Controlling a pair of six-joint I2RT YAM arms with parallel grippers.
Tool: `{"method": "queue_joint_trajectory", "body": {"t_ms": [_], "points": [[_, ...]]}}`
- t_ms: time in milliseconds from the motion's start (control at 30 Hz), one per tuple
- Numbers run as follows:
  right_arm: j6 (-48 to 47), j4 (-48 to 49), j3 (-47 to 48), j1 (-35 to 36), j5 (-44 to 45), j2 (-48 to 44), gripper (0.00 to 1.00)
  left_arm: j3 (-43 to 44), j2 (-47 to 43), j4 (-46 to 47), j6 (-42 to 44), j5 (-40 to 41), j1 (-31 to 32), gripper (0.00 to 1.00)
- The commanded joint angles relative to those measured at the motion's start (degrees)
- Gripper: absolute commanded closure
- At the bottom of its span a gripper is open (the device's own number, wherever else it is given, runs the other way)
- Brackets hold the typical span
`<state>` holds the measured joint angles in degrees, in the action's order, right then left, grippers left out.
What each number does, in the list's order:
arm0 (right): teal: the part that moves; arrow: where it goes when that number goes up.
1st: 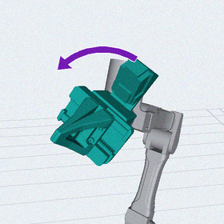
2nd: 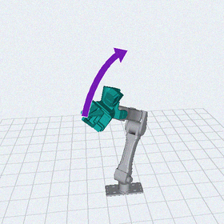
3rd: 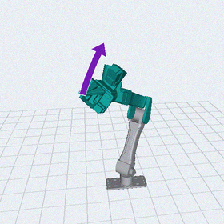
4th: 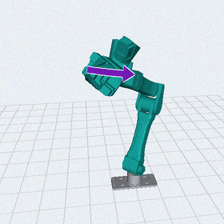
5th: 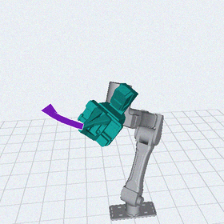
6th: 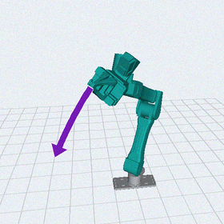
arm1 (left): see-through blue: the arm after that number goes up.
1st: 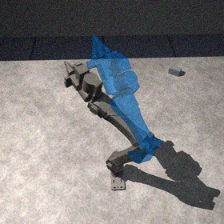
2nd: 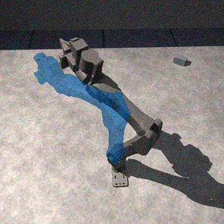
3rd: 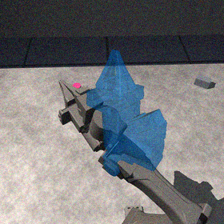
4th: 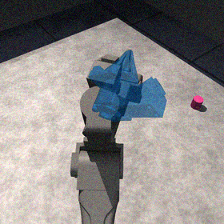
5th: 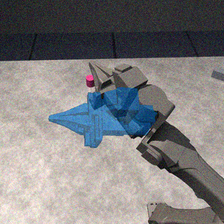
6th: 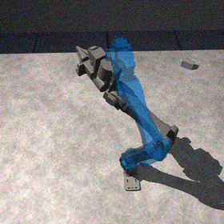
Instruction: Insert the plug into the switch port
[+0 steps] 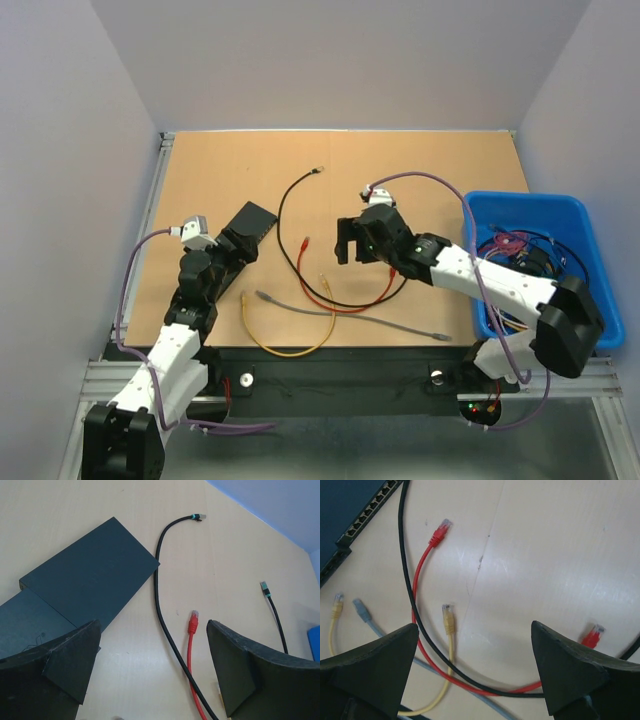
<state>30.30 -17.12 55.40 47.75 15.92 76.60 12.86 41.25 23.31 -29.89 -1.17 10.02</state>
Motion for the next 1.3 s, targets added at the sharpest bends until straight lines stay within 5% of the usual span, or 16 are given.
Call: {"method": "queue_joint_trajectory", "body": {"t_ms": [0, 400, 767, 1067, 1267], "points": [[-5.51, 4.47, 5.86, 0.77, -0.45, 6.16, 0.02, -0.03, -0.03, 2.79, -0.17, 0.73, 0.17, 0.01], [-7.37, 5.96, 21.31, 1.3, -3.35, 28.51, 0.15, -2.75, -6.89, 2.18, -1.67, 5.03, 0.61, 0.01], [-10.35, 7.98, 32.4, 6.39, -5.29, 41.86, 0.15, -2.05, -5.22, 1.65, -1.31, 4.33, 1.05, 0.02], [-12.37, 8.25, 37.33, 6.39, -2.47, 47.23, 0.16, -2.4, -6.36, 1.65, -0.96, 4.16, 1.4, 0.02], [-13.17, 8.34, 36.36, 6.83, -3.27, 48.82, 0.28, -2.32, -6.1, 1.92, -0.61, 3.28, 1.49, 0.02]]}}
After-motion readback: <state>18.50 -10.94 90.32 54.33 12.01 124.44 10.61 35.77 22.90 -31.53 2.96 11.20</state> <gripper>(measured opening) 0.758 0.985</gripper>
